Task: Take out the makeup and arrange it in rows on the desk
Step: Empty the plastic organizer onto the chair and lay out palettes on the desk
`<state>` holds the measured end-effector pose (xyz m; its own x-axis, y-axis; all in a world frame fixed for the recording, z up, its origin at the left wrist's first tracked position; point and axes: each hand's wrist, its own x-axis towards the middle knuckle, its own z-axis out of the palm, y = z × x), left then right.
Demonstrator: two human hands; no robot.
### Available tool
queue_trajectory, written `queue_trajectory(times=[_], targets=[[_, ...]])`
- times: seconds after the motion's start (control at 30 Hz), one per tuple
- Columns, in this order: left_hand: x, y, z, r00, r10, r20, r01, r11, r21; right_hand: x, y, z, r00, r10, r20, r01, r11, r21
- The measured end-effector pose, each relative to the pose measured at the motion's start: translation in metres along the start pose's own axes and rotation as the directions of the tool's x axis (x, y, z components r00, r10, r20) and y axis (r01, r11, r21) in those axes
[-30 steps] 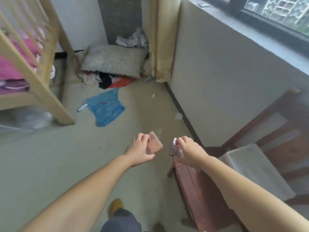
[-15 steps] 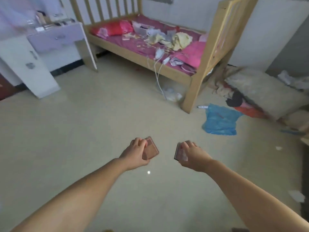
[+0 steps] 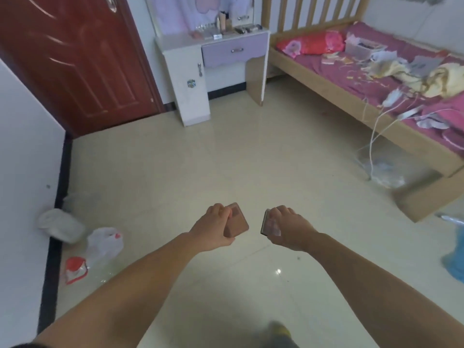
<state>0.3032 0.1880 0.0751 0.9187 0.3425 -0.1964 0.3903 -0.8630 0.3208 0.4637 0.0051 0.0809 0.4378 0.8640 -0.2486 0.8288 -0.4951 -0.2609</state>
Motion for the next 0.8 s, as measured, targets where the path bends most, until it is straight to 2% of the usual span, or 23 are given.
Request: queue_trajectory(times=[0.17,0.37,0.53,0.8], targets=[[0.060,-0.056,-0.020,0.996,-0.074,-0.041,0.073,0.997,-0.022,0.106,-0.008,-0.015,0.995,-0.099,0.027,0.100,0.994,-0.035],[0.174,-0.107,-0.060,0.973,-0.184,-0.139,0.170,0.979,-0.108,0.246,0.021,-0.059,0.980,-0.195,0.041,0.197,0.979,-0.051],[0.261,-0.148,-0.102,0.945,-0.285,-0.160,0.259,0.952,-0.166,0.353,0.041,-0.103,0.966,-0.244,0.086,0.250,0.966,-0.067],[0.396,-0.251,-0.155,0.928,-0.329,-0.174,0.291,0.934,-0.209,0.542,0.048,-0.155,0.947,-0.298,0.120,0.312,0.942,-0.120]])
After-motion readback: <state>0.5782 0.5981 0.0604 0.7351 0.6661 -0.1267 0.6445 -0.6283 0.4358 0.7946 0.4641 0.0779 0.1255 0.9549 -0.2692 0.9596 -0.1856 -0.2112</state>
